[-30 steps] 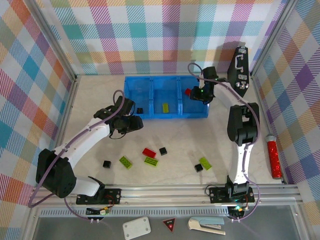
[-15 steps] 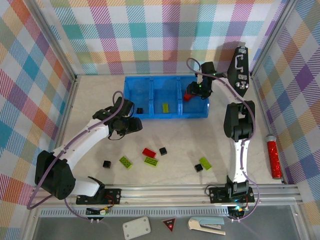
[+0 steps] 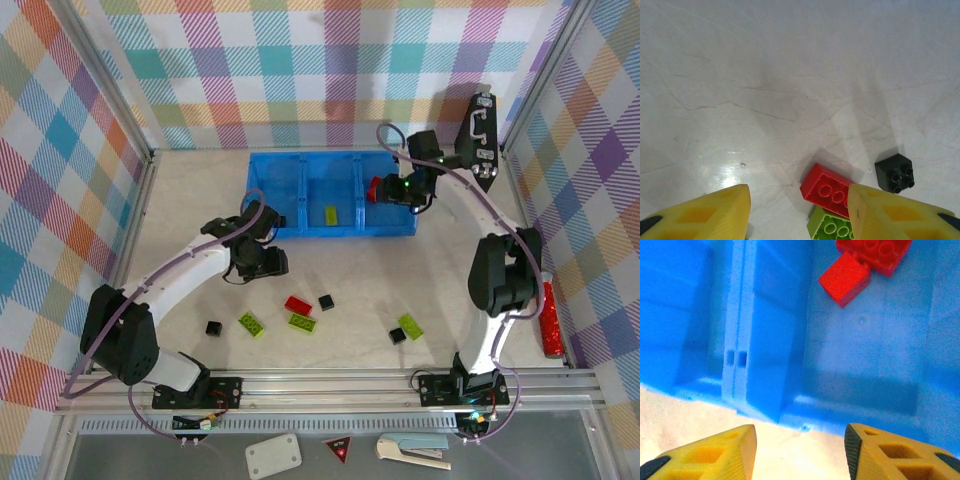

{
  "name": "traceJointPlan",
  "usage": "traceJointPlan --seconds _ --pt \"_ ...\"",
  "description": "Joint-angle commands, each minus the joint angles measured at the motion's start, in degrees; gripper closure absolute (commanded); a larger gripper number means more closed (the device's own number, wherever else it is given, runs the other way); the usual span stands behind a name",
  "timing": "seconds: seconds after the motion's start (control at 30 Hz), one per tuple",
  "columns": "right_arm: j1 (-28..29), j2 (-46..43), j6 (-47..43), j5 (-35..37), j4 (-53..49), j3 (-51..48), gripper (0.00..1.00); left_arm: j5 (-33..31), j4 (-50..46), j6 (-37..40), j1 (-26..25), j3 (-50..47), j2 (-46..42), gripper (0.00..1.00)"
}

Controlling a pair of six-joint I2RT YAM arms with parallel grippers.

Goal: Sort the legos into containers by color
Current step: Pick up the lego from the middle-left of the table.

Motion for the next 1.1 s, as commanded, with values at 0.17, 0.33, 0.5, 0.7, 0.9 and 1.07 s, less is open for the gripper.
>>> traceJointPlan --seconds 0.17,0.33,0.5,0.7,0.9,1.07 --pt "0.54 -9.57 1.01 0.61 0.42 -10.40 0.49 0.34 -2.50 -0.65 -6.65 0.25 3.51 0.45" --pt "0.55 -13.89 1.20 1.05 0.12 -14.18 0.49 -0.68 -4.37 -0.54 -10.51 1.05 5.80 0.44" --pt "0.56 -16.60 1.11 1.75 -0.46 -16.88 0.49 -1.10 -4.95 -3.10 -15.08 0.63 6.64 0.40" --pt "0.55 -18.20 0.79 1.81 -0.83 -18.82 0.48 -1.27 -4.50 -5.94 -21.30 0.09 8.43 0.25" --pt "0.55 -18.51 0.16 1.90 -1.34 -19.01 0.47 -2.44 -3.99 -6.91 -23.85 -0.38 10.59 0.16" --pt "0.55 -18.85 -0.19 2.00 -1.65 -19.02 0.47 -3.68 -2.75 -7.02 -24.30 -1.36 12.02 0.17"
